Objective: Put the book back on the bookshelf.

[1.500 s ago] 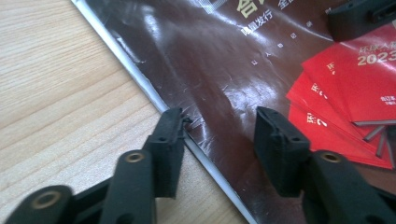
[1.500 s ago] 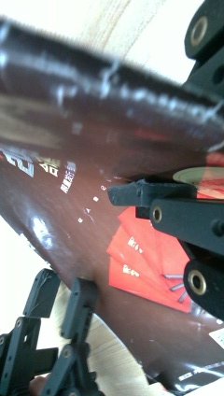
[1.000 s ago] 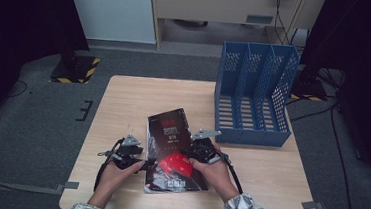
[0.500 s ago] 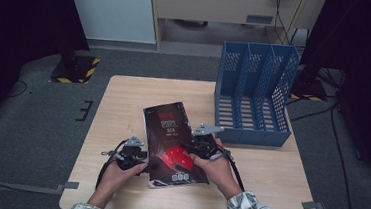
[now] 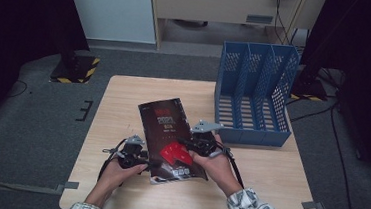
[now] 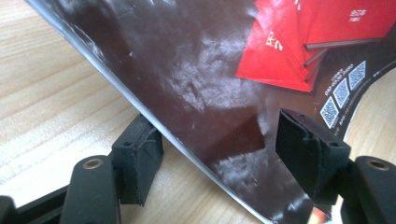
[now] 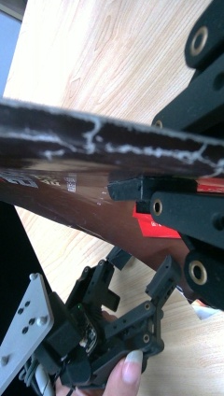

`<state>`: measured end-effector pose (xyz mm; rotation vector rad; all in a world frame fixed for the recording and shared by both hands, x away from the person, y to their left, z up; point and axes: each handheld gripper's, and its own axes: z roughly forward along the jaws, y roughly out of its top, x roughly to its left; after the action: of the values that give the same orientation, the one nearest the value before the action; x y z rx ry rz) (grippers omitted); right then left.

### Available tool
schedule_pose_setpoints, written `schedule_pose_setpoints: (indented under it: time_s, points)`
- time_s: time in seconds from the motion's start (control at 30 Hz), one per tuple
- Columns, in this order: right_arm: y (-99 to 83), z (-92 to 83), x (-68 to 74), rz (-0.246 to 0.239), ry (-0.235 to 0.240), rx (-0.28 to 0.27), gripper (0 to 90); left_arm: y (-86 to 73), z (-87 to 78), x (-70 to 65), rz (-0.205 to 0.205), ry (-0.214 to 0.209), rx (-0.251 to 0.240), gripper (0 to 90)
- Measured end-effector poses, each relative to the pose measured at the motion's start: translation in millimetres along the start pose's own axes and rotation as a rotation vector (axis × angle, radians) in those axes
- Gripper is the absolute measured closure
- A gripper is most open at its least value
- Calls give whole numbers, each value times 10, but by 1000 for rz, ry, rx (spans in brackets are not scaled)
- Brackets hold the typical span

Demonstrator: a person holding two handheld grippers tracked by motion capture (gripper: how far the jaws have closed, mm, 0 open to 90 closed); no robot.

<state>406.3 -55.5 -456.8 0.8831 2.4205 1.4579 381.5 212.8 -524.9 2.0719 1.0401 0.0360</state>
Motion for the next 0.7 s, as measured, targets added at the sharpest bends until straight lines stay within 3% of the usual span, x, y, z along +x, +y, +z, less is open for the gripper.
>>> schedule_pose_setpoints:
  time_s: [0.13,0.27,0.4,0.7]
  points:
    - [16,-12,7,-8,6,-10,870,22,39,0,22,1,-9,292]
    - [49,-29,15,-16,5,-24,870,48,54,38,15,-12,-11,306]
    - [55,-29,18,-22,5,-27,871,77,38,108,-35,-23,-2,452]
    - [6,-37,-31,-30,1,-30,870,132,-3,115,-43,-12,4,797]
